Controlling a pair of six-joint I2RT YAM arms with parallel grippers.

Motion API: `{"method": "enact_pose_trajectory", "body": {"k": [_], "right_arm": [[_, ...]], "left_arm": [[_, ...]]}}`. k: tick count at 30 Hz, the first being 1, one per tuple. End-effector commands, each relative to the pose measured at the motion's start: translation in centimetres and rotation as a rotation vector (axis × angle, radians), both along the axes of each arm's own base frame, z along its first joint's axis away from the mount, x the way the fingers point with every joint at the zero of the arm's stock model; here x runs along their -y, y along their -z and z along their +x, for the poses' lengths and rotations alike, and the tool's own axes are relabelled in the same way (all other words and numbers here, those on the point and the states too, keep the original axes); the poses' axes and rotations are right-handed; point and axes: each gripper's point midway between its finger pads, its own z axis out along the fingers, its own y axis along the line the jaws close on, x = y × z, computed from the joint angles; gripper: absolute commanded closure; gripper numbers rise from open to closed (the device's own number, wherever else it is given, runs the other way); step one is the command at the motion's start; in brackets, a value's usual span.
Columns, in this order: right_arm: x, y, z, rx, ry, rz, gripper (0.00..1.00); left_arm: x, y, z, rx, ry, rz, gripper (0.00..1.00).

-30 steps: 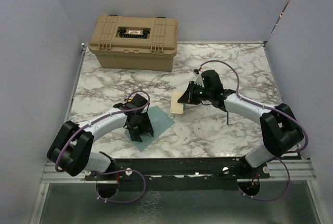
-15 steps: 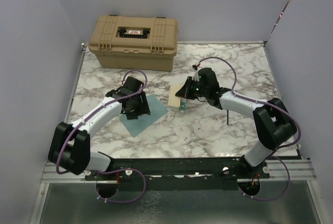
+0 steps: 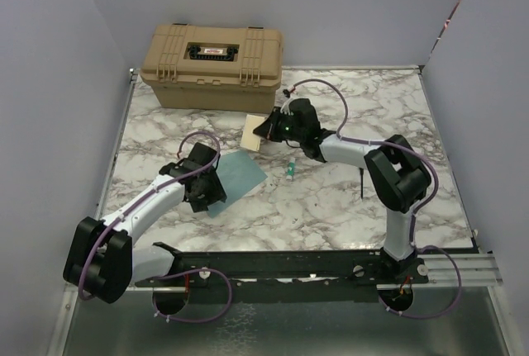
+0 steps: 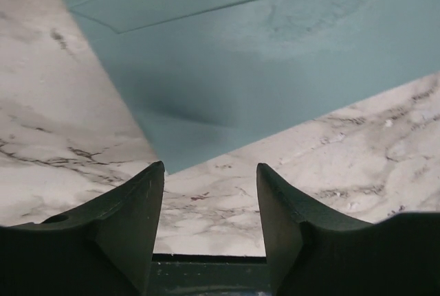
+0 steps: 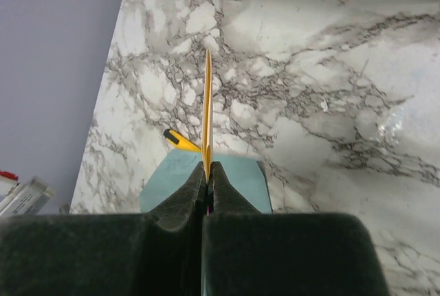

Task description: Place the letter into the envelope and seal it

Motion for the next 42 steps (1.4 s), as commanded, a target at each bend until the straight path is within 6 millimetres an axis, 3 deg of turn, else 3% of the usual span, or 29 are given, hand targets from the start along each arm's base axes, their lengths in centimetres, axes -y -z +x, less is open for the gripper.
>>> {"method": "enact_pose_trajectory", "body": {"k": [1,8,11,16,20,29,35,42], "right_arm": [[-2.0,0.3,1.7,0.113,0.01,-0.042,1.0],[-5.2,2.5,2.2,0.209,0.013,-0.173,1.0],[-5.4,3.1,2.9,0.238,0.049,-0.252,1.0],[-4.9,4.1,3.1,0.224,0.049,-0.358,1.0],[-4.5,4.7,2.2,0.205,-0.004,-0.411,1.0],[-3.4,5.2,-1.1,0.126,-0.142,-0.482,1.0],[-1.1,5.4,-3.5,0.09,-0.169,-0.533,1.0],[-0.5,4.4,-7.0,0.071,-0.273,-0.475,1.0]], "left_arm": [[-3.1,0.7,-0.1,0.048,-0.191,0.107,0.41],[-3.7,0.1,0.0,0.055,-0.151,0.136,0.38],[-3.3,-0.9,-0.2,0.052,-0.098,0.12,0.38],[1.9,-3.3,-0.7,0.075,0.17,-0.137,0.44],[4.1,-3.4,-2.3,0.051,0.307,-0.207,0.48],[2.8,0.7,-4.6,-0.088,0.226,-0.065,0.48],[1.0,1.7,-5.3,-0.134,0.152,0.023,0.46],[-0.7,2.3,-4.9,-0.133,0.08,0.121,0.43]]}}
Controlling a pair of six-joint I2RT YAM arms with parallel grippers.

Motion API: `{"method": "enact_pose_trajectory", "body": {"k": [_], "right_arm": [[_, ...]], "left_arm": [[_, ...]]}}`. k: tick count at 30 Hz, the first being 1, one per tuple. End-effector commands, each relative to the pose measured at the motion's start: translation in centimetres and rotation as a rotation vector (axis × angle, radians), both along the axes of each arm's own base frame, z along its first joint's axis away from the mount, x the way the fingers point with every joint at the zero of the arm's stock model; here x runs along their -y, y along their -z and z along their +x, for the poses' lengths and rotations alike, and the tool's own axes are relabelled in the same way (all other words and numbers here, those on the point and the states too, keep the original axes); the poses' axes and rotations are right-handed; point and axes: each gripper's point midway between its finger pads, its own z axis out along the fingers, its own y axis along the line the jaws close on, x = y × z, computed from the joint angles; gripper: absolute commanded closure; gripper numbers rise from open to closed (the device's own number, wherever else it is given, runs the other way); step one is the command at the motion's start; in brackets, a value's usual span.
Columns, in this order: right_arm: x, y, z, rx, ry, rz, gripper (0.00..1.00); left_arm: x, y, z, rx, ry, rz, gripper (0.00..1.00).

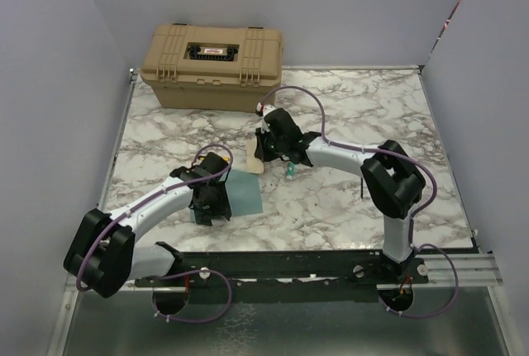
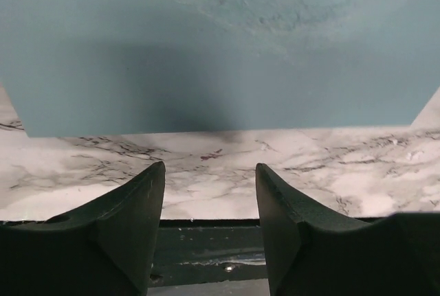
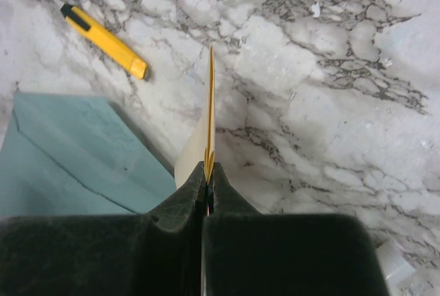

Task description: Place the letter into the envelope and seal it

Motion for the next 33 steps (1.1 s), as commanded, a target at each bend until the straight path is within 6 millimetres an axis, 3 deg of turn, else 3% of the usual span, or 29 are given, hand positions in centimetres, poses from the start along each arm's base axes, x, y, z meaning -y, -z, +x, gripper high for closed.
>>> {"method": "enact_pose_trajectory", "body": {"k": [1,15,21,28,33], "right_arm": [[0.3,-1.0,-3.0,-0.047,-0.097,0.031,1.0],[4.4,0.3,-8.2,-0.149,-0.105,-0.007,1.0],[5.7,0.0,-10.4,-0.182,-0.12,0.009,1.0],[8.0,-0.6,-11.0,-0.204,-0.035,-0.053,1.0],[8.6,-3.3,-10.6,-0.164,0.002,-0.049,1.0]], "left_arm": [[-2.0,0.6,0.5,0.015,-0.086,0.12,0.43],[-0.7,0.1,7.2,0.192,-0.127,0.124,0.38],[2.4,-0.3,9.0,0.218,0.026,0.004,0.38],[4.2,-0.8,11.7,0.288,0.133,-0.03,0.37],[5.2,-1.4,13.0,0.3,0.141,-0.047,0.4]]}}
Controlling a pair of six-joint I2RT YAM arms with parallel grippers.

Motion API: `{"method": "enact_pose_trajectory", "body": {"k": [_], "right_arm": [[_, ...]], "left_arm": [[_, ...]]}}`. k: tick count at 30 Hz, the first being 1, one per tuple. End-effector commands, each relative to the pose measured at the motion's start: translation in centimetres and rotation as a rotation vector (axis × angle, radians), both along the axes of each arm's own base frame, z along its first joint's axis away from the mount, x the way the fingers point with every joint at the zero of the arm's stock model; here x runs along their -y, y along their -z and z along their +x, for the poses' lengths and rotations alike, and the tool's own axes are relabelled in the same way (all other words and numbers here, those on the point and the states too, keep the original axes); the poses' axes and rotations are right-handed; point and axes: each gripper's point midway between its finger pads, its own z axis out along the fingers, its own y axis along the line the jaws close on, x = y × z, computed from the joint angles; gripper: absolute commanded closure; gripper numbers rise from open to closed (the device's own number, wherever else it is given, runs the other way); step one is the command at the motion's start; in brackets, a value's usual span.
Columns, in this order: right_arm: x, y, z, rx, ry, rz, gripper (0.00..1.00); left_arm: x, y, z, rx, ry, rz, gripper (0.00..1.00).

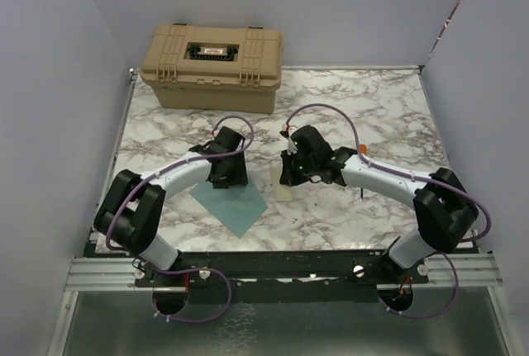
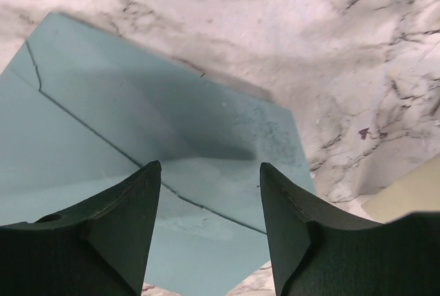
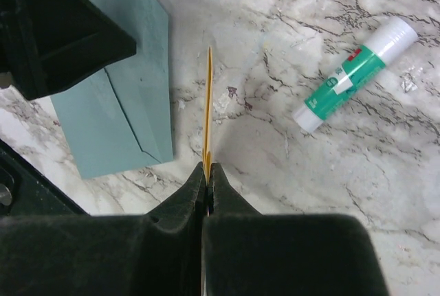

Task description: Place the letter into the envelope and seal it

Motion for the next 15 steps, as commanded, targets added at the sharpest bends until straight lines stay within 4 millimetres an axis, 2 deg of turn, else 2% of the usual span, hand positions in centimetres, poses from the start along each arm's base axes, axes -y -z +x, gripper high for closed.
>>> {"method": "enact_pose_trajectory", "body": {"k": [1,3,7,10,15], "right_arm": [[0.8,-2.8,0.1,0.031,0.035,-0.003,1.0],[0.2,-3.6,0.2,0.039,0.016,0.02,1.0],[-1.1,-4.2,0.7,0.029,0.008,0.052,1.0],[-1.9,-4.3,1.0,0.016,0.0,0.074,1.0],[-3.1,-4.6,1.4,0.01,-0.033,0.098,1.0]], "left_arm": [[1.1,-1.9,1.7,0.054,0.017,-0.037,0.41],[-1.1,-2.5,1.1,0.049,-0.094,0.039,0.37],[-5.4,-2.6,-3.5,-0.053,-0.253,0.162,0.16],[-6.5,-2.3,-5.8,-0.073,-0.326,0.144,0.02],[-6.9,-0.7,-7.1,-0.091,-0.419,0.065,0.01]]}}
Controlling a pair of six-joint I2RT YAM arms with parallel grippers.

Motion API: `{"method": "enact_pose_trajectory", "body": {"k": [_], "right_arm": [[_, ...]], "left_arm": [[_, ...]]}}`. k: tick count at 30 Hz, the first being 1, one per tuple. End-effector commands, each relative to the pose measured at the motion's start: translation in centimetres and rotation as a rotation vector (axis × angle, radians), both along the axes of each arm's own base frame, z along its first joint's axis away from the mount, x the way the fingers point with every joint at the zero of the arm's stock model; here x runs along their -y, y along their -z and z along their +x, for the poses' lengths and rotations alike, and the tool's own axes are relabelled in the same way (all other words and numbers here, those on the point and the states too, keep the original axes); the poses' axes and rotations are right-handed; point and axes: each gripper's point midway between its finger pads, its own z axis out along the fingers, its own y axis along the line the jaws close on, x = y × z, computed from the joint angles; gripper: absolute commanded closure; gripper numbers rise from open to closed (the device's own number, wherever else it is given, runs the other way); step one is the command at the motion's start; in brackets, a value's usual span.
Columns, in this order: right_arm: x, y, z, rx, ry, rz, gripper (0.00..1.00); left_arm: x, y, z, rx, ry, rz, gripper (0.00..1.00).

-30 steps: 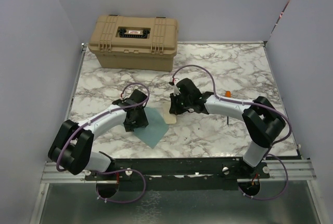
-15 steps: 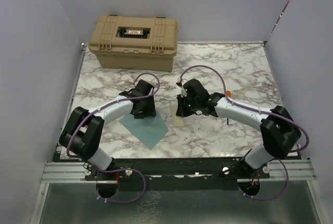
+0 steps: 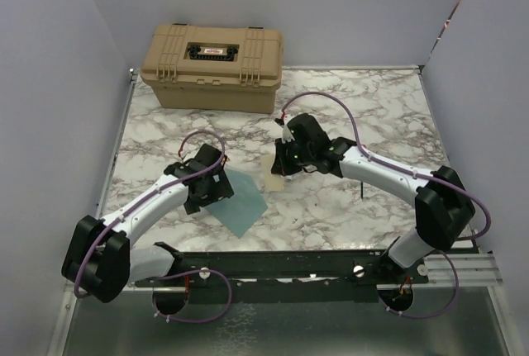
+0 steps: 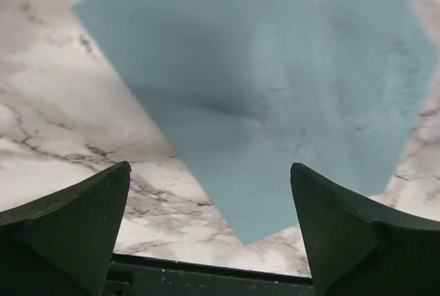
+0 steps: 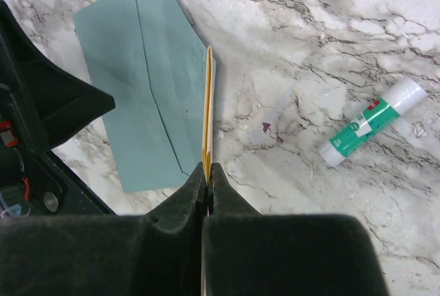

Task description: Place the letter into the envelope and seal it

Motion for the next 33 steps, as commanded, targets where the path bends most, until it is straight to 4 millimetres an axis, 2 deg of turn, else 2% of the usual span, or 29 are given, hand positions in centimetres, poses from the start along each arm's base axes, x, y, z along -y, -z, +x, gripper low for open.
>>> {"method": "enact_pose_trajectory", "body": {"k": [1,4,8,14,19,26,30,33], "right_arm": [[-1.3,-0.3,0.1,-0.025,-0.037,0.025,1.0],[-1.5,-0.5,0.2,-0.021,-0.045,0.022,1.0],[-1.4,-0.6,0.2,-0.022,-0.043,0.021,0.99],[-1.3,0.6,-0.6,-0.056,-0.066,0.019,1.0],[-1.9,1.8,-1.1,-0.106,-0.135,0.028,1.0],[-1.5,4.2,-0.4,-0.214,-0.131,0.033,1.0],[-1.2,5.3,-0.3,-0.269,-0.13,0.04,0.99],[-1.5,6.1,-0.6,-0.335,-0.13,0.06,0.99]], "left_arm": [[-1.1,2.3,-1.8,-0.059,-0.141,-0.034,0.01],[-0.5,3.8,-1.9,-0.059,-0.151,-0.095,0.01],[0.5,4.6,-1.3,-0.04,-0.126,-0.163,0.03],[2.5,3.6,1.3,0.032,0.038,-0.21,0.14],[3.2,2.9,3.4,0.057,0.144,-0.176,0.17],[4.2,2.5,5.6,0.071,0.201,-0.176,0.17],[3.6,2.5,4.6,-0.004,0.134,-0.162,0.19],[2.9,3.1,3.0,-0.063,0.087,-0.154,0.25]]}}
